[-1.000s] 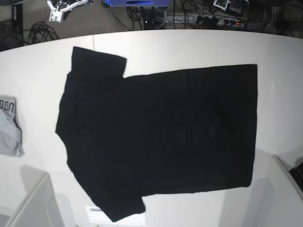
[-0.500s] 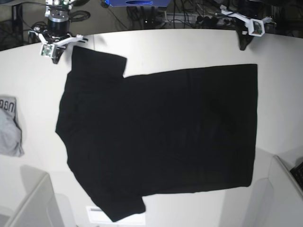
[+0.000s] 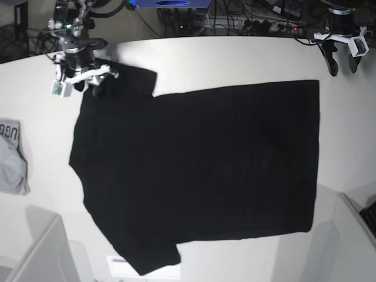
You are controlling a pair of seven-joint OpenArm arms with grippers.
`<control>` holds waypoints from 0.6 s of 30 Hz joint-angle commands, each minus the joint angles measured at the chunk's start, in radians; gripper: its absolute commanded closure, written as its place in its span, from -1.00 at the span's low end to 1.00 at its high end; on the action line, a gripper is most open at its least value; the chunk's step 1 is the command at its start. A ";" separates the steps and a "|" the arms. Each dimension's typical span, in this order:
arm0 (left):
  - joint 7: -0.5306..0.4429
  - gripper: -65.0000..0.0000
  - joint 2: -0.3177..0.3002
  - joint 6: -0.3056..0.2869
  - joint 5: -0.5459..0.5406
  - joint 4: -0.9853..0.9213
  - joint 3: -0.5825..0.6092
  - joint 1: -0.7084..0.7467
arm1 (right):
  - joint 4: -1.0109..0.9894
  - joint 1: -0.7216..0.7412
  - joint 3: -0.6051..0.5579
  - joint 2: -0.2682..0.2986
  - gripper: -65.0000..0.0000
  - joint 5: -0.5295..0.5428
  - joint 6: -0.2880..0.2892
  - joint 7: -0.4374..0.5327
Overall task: Fold the T-shirt properly
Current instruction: 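Lower both grippers onto the shoulder corners of the black T-shirt and grasp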
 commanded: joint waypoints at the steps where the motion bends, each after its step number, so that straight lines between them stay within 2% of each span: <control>1: -0.026 -0.30 -0.007 -0.035 -0.025 -0.006 -0.025 0.004 | 0.005 0.017 0.020 0.025 -0.11 0.066 0.011 0.004; 3: -0.026 -0.42 -0.003 -0.115 -0.064 -0.051 -0.046 -0.023 | -0.025 0.042 0.062 0.063 -0.11 0.172 0.011 -0.048; 6: -0.023 -0.36 -0.003 -0.202 -0.089 -0.115 -0.074 -0.054 | -0.078 0.071 0.083 0.088 -0.11 0.218 0.011 -0.093; 12: -0.009 -0.36 -0.007 -0.213 -0.090 -0.204 -0.071 -0.101 | -0.203 0.100 0.080 0.088 -0.11 0.218 0.011 -0.103; 16: 0.113 -0.36 -0.005 -0.233 -0.092 -0.210 -0.088 -0.143 | -0.231 0.096 0.078 0.088 -0.10 0.218 0.012 -0.106; 18: 0.160 -0.35 0.003 -0.268 -0.094 -0.207 -0.115 -0.164 | -0.231 0.082 0.052 0.088 -0.10 0.216 0.030 -0.106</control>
